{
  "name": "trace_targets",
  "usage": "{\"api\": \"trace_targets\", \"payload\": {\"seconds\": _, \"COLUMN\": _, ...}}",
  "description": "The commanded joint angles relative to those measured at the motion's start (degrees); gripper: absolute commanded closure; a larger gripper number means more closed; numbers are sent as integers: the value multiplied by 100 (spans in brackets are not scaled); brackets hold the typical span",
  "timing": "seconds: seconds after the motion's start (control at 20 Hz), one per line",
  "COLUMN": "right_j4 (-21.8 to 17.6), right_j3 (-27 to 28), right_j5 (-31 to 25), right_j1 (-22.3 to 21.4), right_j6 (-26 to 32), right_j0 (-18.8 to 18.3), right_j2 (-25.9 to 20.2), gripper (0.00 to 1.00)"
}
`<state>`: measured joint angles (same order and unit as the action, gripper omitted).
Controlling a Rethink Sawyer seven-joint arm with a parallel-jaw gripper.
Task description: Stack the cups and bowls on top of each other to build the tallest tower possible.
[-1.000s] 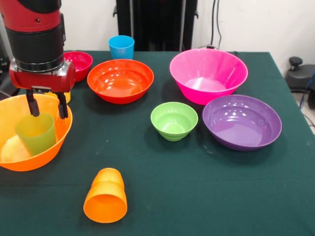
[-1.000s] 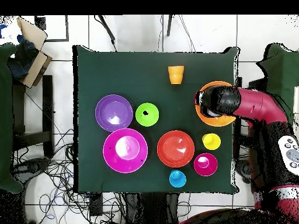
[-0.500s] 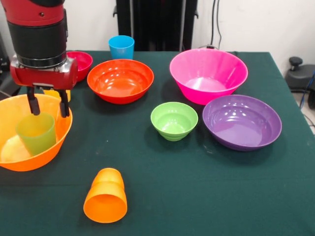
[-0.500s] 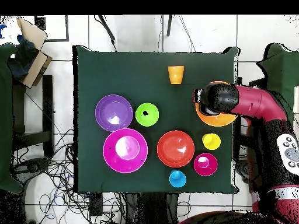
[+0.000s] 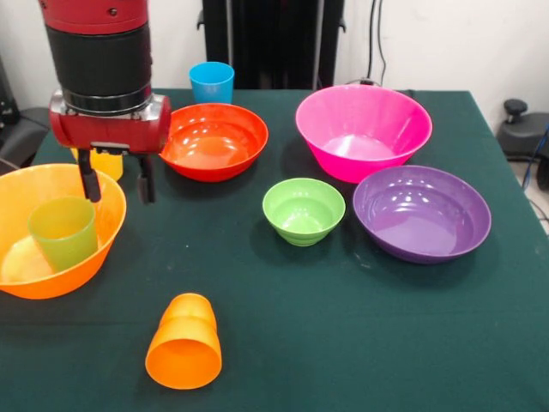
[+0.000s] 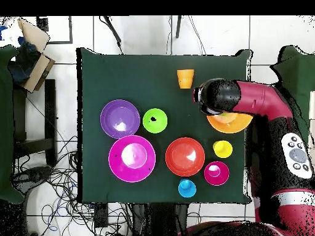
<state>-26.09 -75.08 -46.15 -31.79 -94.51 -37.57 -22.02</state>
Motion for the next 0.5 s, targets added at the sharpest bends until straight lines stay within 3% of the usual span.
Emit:
{"api": "trace_targets", "payload": {"seconds": 0.05, "right_j4": -15, "right_j3": 152, "right_j5": -473, "right_j1": 151, "right_j6": 510, "right_j0": 269, "right_j2": -262, "gripper": 0}}
{"api": "trace_targets", "payload": {"seconds": 0.5, "right_j4": -535, "right_j3": -42, "right_j5": 340, "right_j1": 441, "right_j6": 385, "right_j0": 142, "right_j2": 103, "gripper": 0}}
